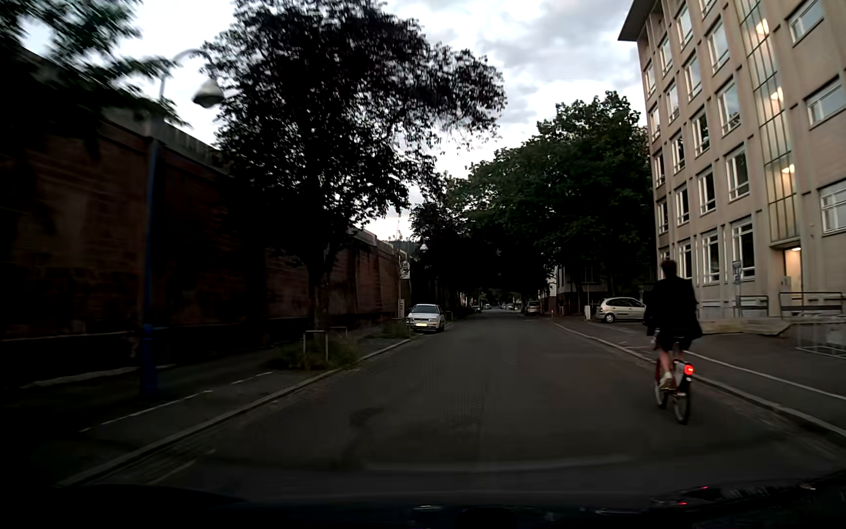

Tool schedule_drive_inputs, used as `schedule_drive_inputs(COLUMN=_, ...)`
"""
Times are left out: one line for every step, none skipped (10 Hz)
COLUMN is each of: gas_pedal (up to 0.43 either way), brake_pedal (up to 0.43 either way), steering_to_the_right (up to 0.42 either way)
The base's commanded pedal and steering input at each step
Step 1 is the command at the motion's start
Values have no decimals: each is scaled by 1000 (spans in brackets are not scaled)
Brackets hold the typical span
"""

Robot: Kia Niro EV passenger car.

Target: Follow the waypoints while adhering to traffic rules and regulations

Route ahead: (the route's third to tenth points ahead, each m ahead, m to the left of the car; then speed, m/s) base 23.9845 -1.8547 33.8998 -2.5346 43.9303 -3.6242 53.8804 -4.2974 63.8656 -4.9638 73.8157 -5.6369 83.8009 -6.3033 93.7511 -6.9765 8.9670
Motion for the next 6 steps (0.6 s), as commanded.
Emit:
schedule_drive_inputs(gas_pedal=118, brake_pedal=0, steering_to_the_right=12)
schedule_drive_inputs(gas_pedal=118, brake_pedal=0, steering_to_the_right=18)
schedule_drive_inputs(gas_pedal=118, brake_pedal=0, steering_to_the_right=21)
schedule_drive_inputs(gas_pedal=118, brake_pedal=0, steering_to_the_right=22)
schedule_drive_inputs(gas_pedal=118, brake_pedal=0, steering_to_the_right=25)
schedule_drive_inputs(gas_pedal=118, brake_pedal=0, steering_to_the_right=25)
